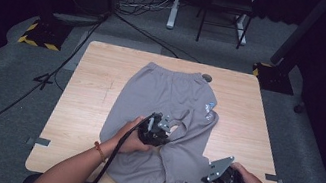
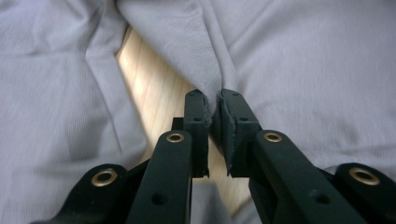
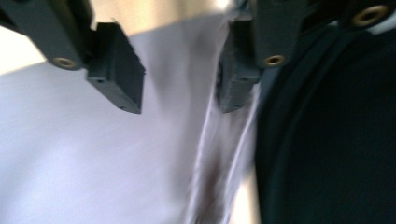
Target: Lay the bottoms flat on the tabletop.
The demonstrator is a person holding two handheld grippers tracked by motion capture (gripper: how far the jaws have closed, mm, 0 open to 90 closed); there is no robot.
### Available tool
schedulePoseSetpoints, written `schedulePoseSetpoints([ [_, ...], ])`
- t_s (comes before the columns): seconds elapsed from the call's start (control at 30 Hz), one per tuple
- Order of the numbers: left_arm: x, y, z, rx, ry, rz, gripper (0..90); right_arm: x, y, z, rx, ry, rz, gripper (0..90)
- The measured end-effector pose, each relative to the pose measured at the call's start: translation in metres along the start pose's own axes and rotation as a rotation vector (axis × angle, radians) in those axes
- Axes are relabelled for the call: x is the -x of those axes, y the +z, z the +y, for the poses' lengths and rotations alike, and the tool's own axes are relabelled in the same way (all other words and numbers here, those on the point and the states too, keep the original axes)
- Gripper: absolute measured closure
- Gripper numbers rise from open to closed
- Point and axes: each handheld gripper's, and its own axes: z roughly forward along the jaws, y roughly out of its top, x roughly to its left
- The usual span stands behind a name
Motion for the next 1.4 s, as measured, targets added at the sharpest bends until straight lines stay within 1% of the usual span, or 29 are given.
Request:
schedulePoseSetpoints([
  [0.03,-0.001,-0.002,-0.004,0.013,-0.011,0.002,81.6,0.009,-0.001,0.003,0.045,0.058,-0.047,49.0],
  [0.07,-0.002,-0.004,-0.005,0.023,-0.019,0.000,80.6,0.020,-0.001,0.005,0.093,0.122,-0.109,48.6],
  [0.1,-0.003,-0.005,-0.008,0.042,-0.033,-0.008,80.7,0.026,0.000,0.007,0.124,0.157,-0.143,49.5],
  [0.17,-0.004,-0.006,-0.010,0.054,-0.036,-0.003,79.1,0.047,0.005,0.008,0.142,0.232,-0.217,52.8],
  [0.23,-0.005,-0.006,-0.011,0.054,-0.040,-0.005,78.5,0.067,0.013,0.008,0.155,0.278,-0.285,53.7],
  [0.3,-0.005,-0.007,-0.011,0.062,-0.036,0.017,74.4,0.085,0.019,0.008,0.186,0.332,-0.291,53.7],
  [0.37,-0.006,-0.012,-0.012,0.061,-0.035,0.048,65.5,0.097,0.030,0.011,0.170,0.335,-0.321,52.0],
  [0.4,-0.007,-0.015,-0.014,0.075,-0.045,0.073,57.5,0.102,0.035,0.012,0.174,0.356,-0.302,51.3],
  [0.43,-0.009,-0.021,-0.017,0.085,-0.061,0.094,54.6,0.104,0.038,0.012,0.198,0.370,-0.282,51.4],
  [0.47,-0.012,-0.026,-0.021,0.090,-0.080,0.113,52.1,0.104,0.038,0.012,0.203,0.368,-0.283,51.4],
  [0.5,-0.015,-0.031,-0.027,0.100,-0.088,0.118,47.3,0.103,0.037,0.012,0.193,0.365,-0.283,51.4],
  [0.53,-0.019,-0.036,-0.033,0.102,-0.107,0.134,45.4,0.101,0.036,0.011,0.186,0.355,-0.275,51.0],
  [0.6,-0.028,-0.043,-0.046,0.091,-0.143,0.175,42.3,0.094,0.033,0.007,0.173,0.335,-0.255,51.2],
  [0.63,-0.033,-0.046,-0.053,0.086,-0.166,0.183,40.7,0.090,0.031,0.004,0.161,0.327,-0.245,51.3],
  [0.7,-0.041,-0.051,-0.066,0.064,-0.190,0.224,38.7,0.080,0.028,0.000,0.144,0.303,-0.234,52.1],
  [0.77,-0.047,-0.055,-0.078,0.066,-0.229,0.208,38.1,0.067,0.023,-0.007,0.131,0.283,-0.222,53.3],
  [0.8,-0.048,-0.057,-0.082,0.069,-0.236,0.204,38.2,0.063,0.022,-0.010,0.126,0.278,-0.218,53.4],
  [0.9,-0.044,-0.061,-0.092,0.048,-0.223,0.199,38.5,0.051,0.012,-0.025,0.101,0.285,-0.230,54.0],
  [0.93,-0.043,-0.061,-0.094,0.036,-0.216,0.191,38.6,0.048,0.008,-0.033,0.092,0.297,-0.230,54.0],
  [1.0,-0.039,-0.059,-0.097,0.009,-0.201,0.205,38.4,0.043,0.002,-0.043,0.086,0.321,-0.239,54.0],
  [1.07,-0.038,-0.056,-0.100,-0.008,-0.196,0.197,38.1,0.040,-0.005,-0.055,0.072,0.346,-0.243,53.5],
  [1.13,-0.037,-0.056,-0.104,0.007,-0.209,0.182,37.3,0.036,-0.010,-0.063,0.046,0.344,-0.281,50.9],
  [1.17,-0.038,-0.056,-0.105,0.008,-0.217,0.165,36.2,0.035,-0.012,-0.066,0.045,0.347,-0.300,49.9],
  [1.2,-0.037,-0.056,-0.105,0.013,-0.230,0.161,33.9,0.035,-0.015,-0.068,0.073,0.356,-0.315,49.9],
  [1.27,-0.035,-0.054,-0.105,0.016,-0.228,0.154,31.1,0.038,-0.020,-0.066,0.156,0.404,-0.324,46.9],
  [1.3,-0.034,-0.053,-0.105,0.024,-0.226,0.155,30.8,0.040,-0.021,-0.060,0.201,0.398,-0.326,44.9],
  [1.33,-0.034,-0.052,-0.104,0.025,-0.217,0.158,30.6,0.041,-0.021,-0.054,0.217,0.386,-0.330,44.6],
  [1.37,-0.034,-0.051,-0.104,0.031,-0.224,0.158,30.2,0.043,-0.018,-0.045,0.239,0.362,-0.333,45.2],
  [1.4,-0.037,-0.049,-0.103,0.037,-0.233,0.152,28.2,0.047,-0.013,-0.036,0.261,0.356,-0.314,44.9],
])
